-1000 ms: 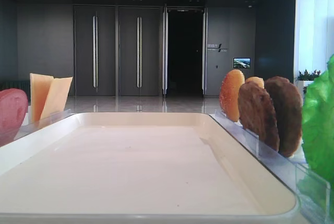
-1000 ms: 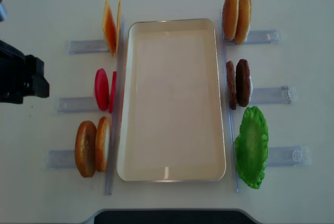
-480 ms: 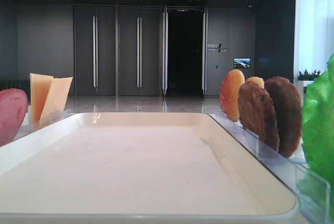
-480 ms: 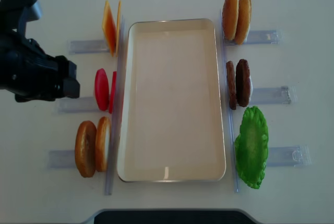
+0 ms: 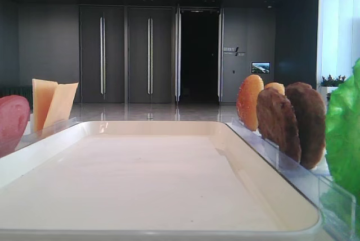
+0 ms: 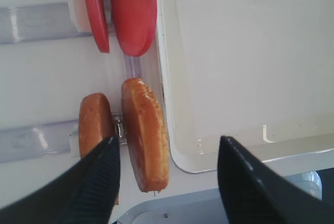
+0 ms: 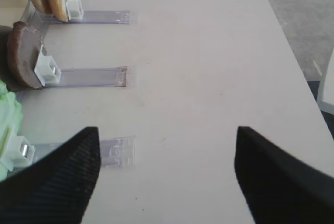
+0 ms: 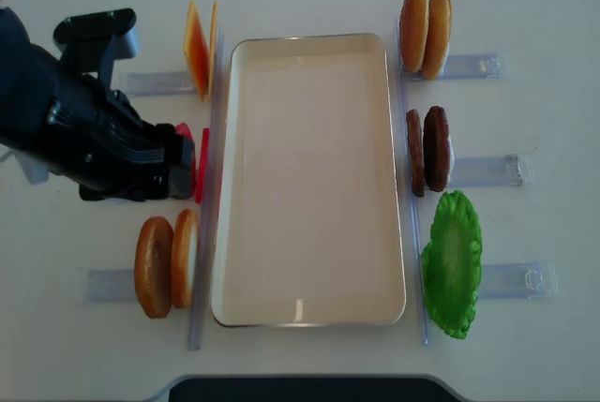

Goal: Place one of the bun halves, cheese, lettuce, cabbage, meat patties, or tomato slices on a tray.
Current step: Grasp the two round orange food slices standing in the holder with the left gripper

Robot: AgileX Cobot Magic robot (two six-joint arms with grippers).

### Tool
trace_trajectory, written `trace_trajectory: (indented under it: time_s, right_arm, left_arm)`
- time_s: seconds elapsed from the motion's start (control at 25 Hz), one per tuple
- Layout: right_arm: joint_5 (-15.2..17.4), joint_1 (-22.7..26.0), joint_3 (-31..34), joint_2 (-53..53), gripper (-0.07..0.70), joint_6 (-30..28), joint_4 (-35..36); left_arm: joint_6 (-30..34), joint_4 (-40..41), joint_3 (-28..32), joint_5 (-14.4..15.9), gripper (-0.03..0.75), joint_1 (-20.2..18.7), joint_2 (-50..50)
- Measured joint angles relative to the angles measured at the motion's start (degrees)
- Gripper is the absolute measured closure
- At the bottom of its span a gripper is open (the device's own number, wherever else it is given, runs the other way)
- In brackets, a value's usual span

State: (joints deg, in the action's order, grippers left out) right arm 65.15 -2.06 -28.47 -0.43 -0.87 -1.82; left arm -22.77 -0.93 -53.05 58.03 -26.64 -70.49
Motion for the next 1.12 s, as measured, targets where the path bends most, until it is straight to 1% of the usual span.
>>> trace_trajectory:
  time_s: [0.48,0.84,1.12]
  right_arm:
    - [0.0,0.0,0.0,0.0,0.094,0.0,0.0]
    - [0.0,0.0,0.0,0.0,0.094,0.0,0.0]
    - [0.0,0.0,0.0,0.0,0.094,0.0,0.0]
  left_arm:
    - [-1.5,-0.8,0.0,0.0,0.261,0.0,-0.1]
    - [-1.7,-0.9,0.0,2.8,0.261,0.0,-1.8]
    - [-1.7,-1.2,1.7,2.7,0.261,0.0,-3.8]
